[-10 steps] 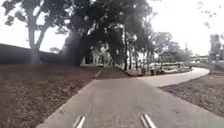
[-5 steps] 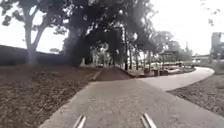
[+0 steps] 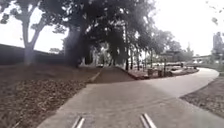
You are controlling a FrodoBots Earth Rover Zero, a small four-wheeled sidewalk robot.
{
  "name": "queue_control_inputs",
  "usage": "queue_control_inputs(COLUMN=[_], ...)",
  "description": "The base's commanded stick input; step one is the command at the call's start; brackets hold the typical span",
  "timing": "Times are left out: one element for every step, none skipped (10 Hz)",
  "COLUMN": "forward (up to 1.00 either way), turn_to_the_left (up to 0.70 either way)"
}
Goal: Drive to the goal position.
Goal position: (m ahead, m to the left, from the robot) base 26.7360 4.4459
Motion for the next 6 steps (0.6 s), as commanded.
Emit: queue_control_inputs(forward=[1.0,1.0,1.0,1.0,1.0,1.0], turn_to_the_left=[0.0,0.0,0.0,0.0,0.0,0.0])
